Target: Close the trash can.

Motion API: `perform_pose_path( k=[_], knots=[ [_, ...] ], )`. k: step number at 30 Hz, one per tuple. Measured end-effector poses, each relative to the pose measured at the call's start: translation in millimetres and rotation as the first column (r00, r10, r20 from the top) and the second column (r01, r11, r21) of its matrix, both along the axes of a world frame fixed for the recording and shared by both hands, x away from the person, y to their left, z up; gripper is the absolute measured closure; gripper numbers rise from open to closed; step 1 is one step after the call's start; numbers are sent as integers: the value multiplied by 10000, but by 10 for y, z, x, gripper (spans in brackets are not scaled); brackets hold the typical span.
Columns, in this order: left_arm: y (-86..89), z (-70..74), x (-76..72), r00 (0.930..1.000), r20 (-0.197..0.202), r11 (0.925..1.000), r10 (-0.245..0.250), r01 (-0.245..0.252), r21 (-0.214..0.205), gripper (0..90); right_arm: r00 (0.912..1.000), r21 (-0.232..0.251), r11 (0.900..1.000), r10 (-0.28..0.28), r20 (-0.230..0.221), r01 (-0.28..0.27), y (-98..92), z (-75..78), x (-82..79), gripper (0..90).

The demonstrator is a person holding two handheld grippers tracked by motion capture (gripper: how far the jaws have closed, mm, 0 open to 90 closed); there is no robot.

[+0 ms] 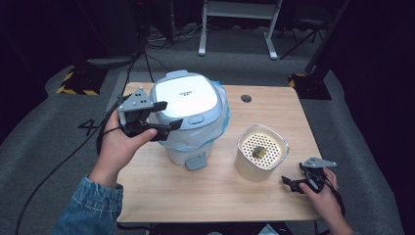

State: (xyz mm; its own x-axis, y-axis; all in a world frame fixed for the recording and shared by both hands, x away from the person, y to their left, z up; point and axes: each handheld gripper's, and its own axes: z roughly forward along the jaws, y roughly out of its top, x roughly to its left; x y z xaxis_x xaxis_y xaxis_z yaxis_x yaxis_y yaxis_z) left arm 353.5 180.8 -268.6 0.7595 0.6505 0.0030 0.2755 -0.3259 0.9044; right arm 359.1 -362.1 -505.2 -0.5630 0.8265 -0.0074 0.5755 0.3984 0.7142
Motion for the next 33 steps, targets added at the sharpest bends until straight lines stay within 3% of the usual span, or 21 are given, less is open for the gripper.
perform_pose_path(
  k=[13, 21, 27, 31, 33],
  knots=[
    [262, -269, -306, 9988, -71, 9988, 491, -491, -61, 251, 10000, -4, 10000, -7, 3, 7, 1, 0, 0, 22],
    [472, -662, -442, 9962, -444, 9964, 751, -767, -349, 246, 10000, 0, 10000, -5, 3, 5, 1, 0, 0, 22],
    [575, -935, -478, 9972, -533, 9985, 518, -527, -147, 245, 10000, 0, 10000, -6, 4, 6, 1, -1, 0, 22],
    [610, -1125, -473, 9956, -613, 9973, 707, -717, -133, 245, 10000, 4, 10000, -8, 8, 8, 1, -1, 0, 22],
    [621, -1207, -454, 9936, -843, 9969, 751, -728, 302, 245, 10000, 1, 10000, -6, 4, 6, 1, -1, 0, 22]
  ],
)
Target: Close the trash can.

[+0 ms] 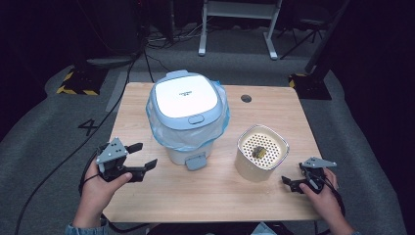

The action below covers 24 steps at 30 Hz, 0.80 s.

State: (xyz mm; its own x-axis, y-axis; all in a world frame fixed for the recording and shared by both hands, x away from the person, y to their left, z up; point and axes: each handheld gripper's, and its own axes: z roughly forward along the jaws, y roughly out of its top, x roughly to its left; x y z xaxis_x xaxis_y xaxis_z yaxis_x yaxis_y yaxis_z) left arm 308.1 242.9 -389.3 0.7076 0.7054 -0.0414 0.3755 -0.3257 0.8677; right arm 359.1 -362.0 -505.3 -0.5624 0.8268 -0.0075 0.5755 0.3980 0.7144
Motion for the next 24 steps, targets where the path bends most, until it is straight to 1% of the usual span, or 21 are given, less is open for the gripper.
perform_pose_path(
  k=[1, 8, 10, 14, 16, 17, 18, 22, 24],
  knots=[
    [8, -34, 4, 10000, -53, 9998, 43, -42, 188, 245, 10000, -2, 10000, 3, 1, -3, 0, 0, 0, 22],
    [56, -267, 26, 9971, -689, 9992, 335, -320, 234, 245, 10000, 2, 10000, 1, -2, -1, 0, 0, 0, 22],
    [69, -326, 26, 9962, -773, 9985, 395, -364, 406, 246, 10000, 3, 10000, 1, -2, -1, 0, 0, 0, 22],
    [88, -469, 30, 9946, -942, 9977, 438, -386, 559, 246, 10000, 3, 10000, 2, 0, -2, 0, 0, 0, 22],
    [87, -527, 38, 9939, -1028, 9963, 406, -325, 797, 245, 10000, 1, 10000, 4, -1, -4, 0, 0, 0, 22],
    [81, -560, 38, 9926, -1131, 9957, 443, -347, 853, 245, 10000, 0, 10000, 3, 2, -3, 0, 0, 0, 22],
    [83, -587, 41, 9920, -1177, 9943, 450, -332, 1011, 245, 10000, 0, 10000, 2, 1, -2, 0, 0, 0, 21],
    [83, -688, 53, 9892, -1359, 9910, 542, -366, 1286, 244, 10000, 0, 10000, 2, 2, -2, 0, 0, 0, 21],
    [74, -739, 62, 9868, -1530, 9904, 537, -331, 1345, 245, 10000, 4, 10000, 0, 5, 0, 0, 0, 0, 22]
  ],
)
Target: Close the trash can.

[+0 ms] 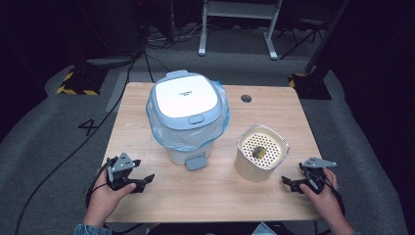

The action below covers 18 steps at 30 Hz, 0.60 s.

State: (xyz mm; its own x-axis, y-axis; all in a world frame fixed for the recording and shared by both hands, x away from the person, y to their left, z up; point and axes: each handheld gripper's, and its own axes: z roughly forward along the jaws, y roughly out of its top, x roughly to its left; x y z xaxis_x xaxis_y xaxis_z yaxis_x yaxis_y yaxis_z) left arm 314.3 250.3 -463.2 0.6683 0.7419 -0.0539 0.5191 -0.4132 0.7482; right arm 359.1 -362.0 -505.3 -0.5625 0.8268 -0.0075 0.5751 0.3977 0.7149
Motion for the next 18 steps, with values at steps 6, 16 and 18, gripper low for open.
perform_pose_path(
  k=[6, 16, 18],
  knots=[
    [-67, -112, 24, 9990, -386, 9988, -226, 242, 431, 254, 10000, 0, 10000, 0, -2, 0, 0, 0, 0, 22],
    [-145, -272, 44, 9954, -873, 9899, -391, 505, 1322, 238, 10000, 1, 10000, -1, 0, 1, 0, 0, 0, 22],
    [-159, -308, 55, 9947, -942, 9861, -401, 546, 1570, 225, 10000, 2, 10000, -2, -3, 2, 0, 0, 0, 22]
  ],
)
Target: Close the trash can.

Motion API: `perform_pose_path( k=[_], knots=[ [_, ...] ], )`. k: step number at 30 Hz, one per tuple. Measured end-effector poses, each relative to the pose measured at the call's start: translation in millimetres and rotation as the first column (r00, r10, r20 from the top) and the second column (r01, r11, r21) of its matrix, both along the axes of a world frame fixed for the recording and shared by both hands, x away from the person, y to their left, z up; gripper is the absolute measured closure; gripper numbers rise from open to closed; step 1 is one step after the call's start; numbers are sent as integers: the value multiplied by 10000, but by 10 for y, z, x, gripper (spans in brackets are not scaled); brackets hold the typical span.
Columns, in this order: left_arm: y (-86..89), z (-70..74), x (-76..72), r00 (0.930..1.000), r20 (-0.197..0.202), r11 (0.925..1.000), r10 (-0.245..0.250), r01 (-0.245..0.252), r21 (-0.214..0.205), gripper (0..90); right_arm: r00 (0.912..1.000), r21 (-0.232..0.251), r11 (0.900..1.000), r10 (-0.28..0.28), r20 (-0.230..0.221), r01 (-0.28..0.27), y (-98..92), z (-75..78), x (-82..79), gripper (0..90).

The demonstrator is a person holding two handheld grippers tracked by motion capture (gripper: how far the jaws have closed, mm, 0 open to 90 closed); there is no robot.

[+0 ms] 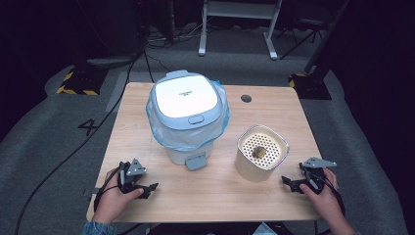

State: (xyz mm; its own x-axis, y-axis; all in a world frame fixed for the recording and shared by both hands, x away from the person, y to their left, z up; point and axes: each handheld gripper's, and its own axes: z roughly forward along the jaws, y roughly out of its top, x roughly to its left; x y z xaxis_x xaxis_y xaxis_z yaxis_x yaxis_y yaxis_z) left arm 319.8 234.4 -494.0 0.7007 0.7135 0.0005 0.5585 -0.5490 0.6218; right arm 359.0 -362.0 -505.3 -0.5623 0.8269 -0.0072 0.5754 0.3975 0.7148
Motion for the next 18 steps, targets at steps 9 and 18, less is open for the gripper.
perform_pose_path(
  k=[9, 18],
  knots=[
    [16, -113, 35, 9991, 386, 9972, 185, -157, -734, 101, 10000, -4, 10000, 2, 7, -2, 0, -1, 0, 22],
    [-1, -112, 5, 9970, 470, 9963, 620, -591, -623, 88, 10000, -10, 10000, -1, -4, 1, 0, 1, 1, 22]
  ],
)
